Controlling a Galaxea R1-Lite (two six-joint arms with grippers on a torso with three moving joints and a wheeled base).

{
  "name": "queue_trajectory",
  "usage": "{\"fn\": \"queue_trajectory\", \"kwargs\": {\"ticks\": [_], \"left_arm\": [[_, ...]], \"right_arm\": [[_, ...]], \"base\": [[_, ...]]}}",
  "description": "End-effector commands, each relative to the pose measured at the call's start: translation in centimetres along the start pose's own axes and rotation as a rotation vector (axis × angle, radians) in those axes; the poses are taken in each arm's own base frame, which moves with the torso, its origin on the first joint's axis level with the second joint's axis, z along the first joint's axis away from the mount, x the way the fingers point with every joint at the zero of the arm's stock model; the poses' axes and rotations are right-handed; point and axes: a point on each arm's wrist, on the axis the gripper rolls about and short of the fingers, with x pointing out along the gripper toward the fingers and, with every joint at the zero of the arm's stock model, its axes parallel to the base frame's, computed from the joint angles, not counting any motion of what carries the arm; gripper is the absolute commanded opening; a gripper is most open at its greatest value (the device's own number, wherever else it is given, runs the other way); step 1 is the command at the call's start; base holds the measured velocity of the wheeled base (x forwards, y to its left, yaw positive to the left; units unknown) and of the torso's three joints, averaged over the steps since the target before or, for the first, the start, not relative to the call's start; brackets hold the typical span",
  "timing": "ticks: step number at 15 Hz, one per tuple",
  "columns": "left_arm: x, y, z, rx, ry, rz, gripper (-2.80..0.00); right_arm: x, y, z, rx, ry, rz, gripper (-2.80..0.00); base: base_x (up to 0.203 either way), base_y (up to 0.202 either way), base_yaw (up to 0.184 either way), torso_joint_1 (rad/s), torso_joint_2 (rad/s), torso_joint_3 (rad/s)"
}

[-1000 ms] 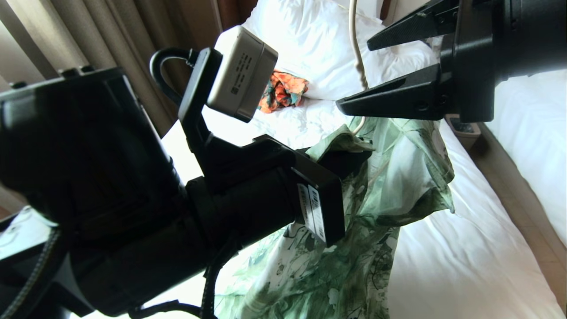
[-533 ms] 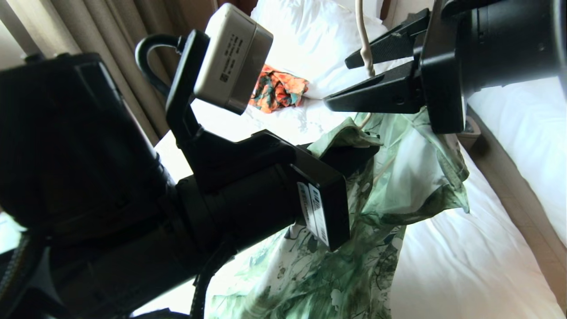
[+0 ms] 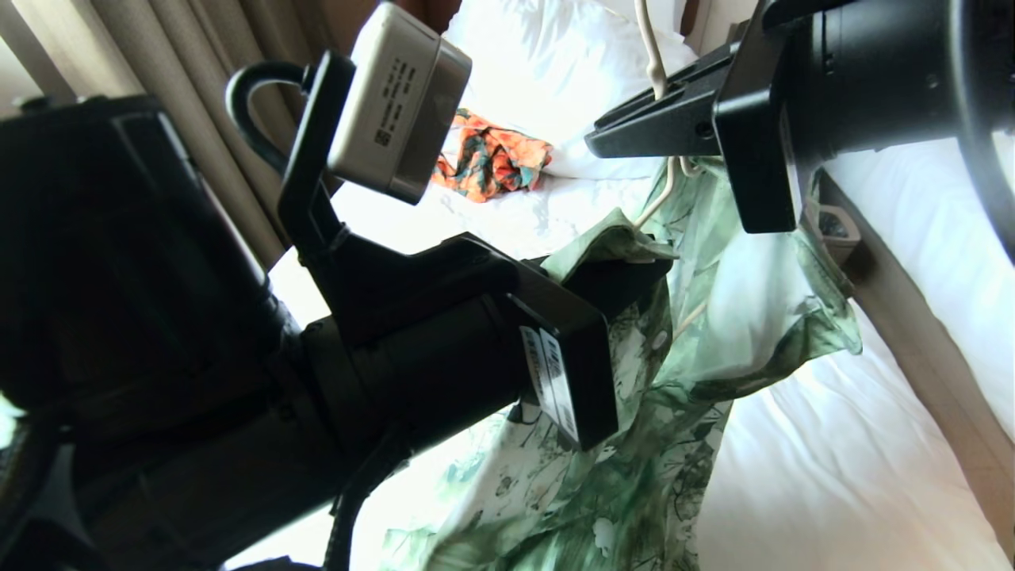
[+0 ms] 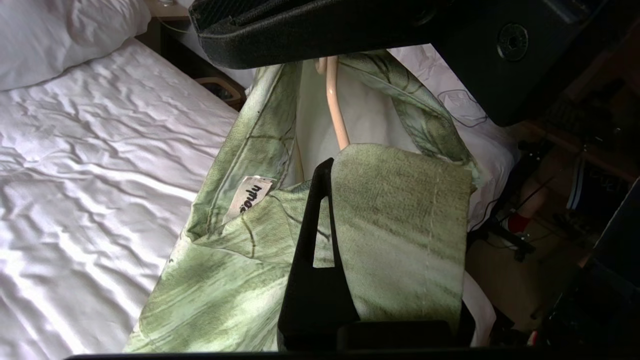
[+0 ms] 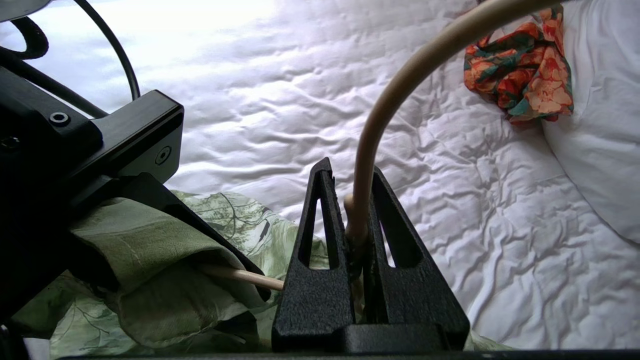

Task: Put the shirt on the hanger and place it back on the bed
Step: Take the clothes hanger out of the clothes

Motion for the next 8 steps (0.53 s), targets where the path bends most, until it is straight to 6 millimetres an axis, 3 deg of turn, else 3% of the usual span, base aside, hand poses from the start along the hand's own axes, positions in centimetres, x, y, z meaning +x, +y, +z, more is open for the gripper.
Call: {"fn": "queue_trajectory", "kwargs": {"ticks": [1, 6, 7, 8], "left_arm": [[-0.1, 0.0, -0.2, 0.002, 0.023, -0.003, -2.8], [-0.5, 0.0, 0.3, 0.004, 0.049, -0.001, -2.8], [-0.5, 0.0, 0.5, 0.004, 0.043, 0.001, 0.0], [-0.4, 0.0, 0.8, 0.005, 0.031, 0.002, 0.0]], "right_arm": [[0.0, 0.1, 0.0, -0.004, 0.001, -0.001, -2.8], [-0.1, 0.1, 0.0, -0.003, 0.0, -0.001, -2.8], [-0.2, 0.1, 0.0, -0.003, 0.0, -0.001, -2.8], [-0.2, 0.1, 0.0, -0.003, 0.002, 0.0, -2.8]], "base": [[0.0, 0.0, 0.0, 0.0, 0.0, 0.0], [0.0, 0.0, 0.0, 0.0, 0.0, 0.0], [0.0, 0.0, 0.0, 0.0, 0.0, 0.0], [0.0, 0.0, 0.0, 0.0, 0.0, 0.0]]}}
